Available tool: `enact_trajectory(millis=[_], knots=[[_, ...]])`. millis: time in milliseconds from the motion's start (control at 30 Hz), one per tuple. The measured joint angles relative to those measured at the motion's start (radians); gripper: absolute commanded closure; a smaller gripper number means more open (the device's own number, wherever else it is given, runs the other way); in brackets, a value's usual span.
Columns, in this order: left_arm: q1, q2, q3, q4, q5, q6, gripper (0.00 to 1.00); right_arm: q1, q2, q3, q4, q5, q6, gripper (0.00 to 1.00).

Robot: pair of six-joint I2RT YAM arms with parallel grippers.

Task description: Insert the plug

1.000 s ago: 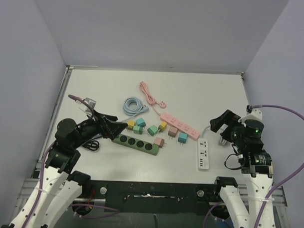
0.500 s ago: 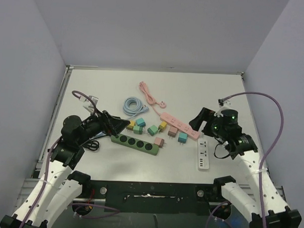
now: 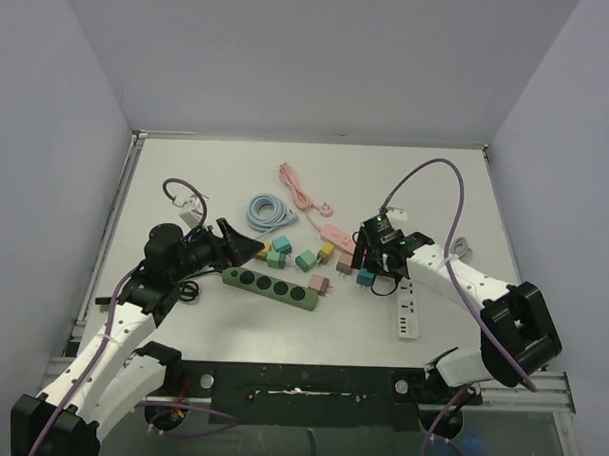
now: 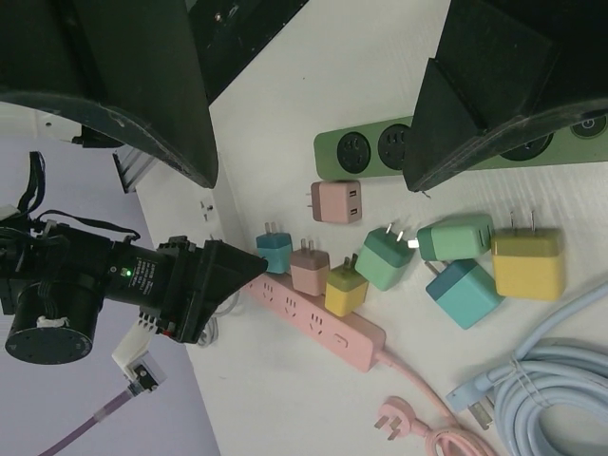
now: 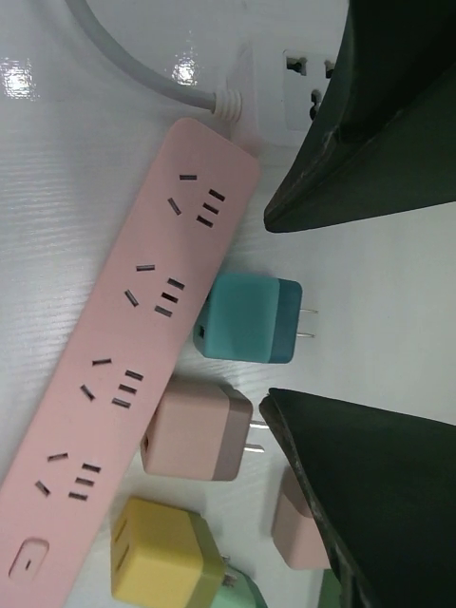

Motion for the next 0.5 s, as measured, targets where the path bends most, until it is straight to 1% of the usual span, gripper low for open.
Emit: enact_trajectory(millis=[133, 267, 500], knots=[[-0.004, 0.027, -0.015, 0.026, 0.0, -0.013, 0.24, 0.005, 0.079, 0.012, 0.008, 0.008, 0.026, 0.39], [-0.005, 0.061, -0.031, 0.081, -0.001, -0.038, 0.25, 0.028, 0.109, 0.013, 0.012, 0.019, 0.074, 0.43], [-0.005, 0.084, -0.051, 0.175, -0.021, -0.071, 0.25, 0.047, 0.166, 0.013, 0.019, 0.028, 0.128, 0.44]])
